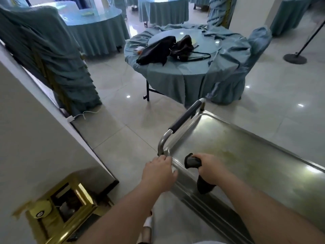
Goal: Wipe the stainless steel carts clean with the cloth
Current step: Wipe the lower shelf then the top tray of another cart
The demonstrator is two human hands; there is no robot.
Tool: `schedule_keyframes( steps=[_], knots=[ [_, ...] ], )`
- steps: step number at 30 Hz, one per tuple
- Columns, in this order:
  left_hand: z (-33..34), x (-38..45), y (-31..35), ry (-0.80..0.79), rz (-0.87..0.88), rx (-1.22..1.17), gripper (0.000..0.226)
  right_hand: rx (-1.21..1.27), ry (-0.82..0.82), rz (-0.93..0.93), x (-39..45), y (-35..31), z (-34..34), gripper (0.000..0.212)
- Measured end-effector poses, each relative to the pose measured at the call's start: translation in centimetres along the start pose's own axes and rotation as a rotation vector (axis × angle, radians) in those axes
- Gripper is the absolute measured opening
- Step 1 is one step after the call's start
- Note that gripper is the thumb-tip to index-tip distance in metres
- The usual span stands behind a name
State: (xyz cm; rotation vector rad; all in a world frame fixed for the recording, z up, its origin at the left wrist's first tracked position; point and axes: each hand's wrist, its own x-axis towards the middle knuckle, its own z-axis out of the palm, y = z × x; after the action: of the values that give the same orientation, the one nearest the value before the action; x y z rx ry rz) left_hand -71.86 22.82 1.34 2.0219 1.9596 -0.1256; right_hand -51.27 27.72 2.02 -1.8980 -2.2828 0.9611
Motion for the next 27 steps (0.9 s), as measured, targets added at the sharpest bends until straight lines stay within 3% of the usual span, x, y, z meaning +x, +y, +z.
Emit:
schedule_keyframes(
  steps=[9, 17, 23, 27],
  knots=[
    [-3.3, 13.1, -6.3, -0.143, 0.270, 0.117, 0.049, 0.228, 0.075, 0.293, 6.2, -3.5, 0.3, 0.050],
    [-3.3, 21.0, -2.6, -0.177, 0.504, 0.261, 0.048, 0.384, 0.095, 0.482, 6.5, 0.7, 1.1, 0.052],
    [-4.9, 25.6, 0.3, -0.137, 0.545, 0.220, 0.047, 0.454, 0.118, 0.537, 10.0, 4.2, 0.1, 0.055],
    [-4.6, 28.7, 1.4, -0.145, 0.572, 0.214, 0.045, 0.518, 0.049, 0.554, 13.0, 5.6, 0.4, 0.053]
  ],
)
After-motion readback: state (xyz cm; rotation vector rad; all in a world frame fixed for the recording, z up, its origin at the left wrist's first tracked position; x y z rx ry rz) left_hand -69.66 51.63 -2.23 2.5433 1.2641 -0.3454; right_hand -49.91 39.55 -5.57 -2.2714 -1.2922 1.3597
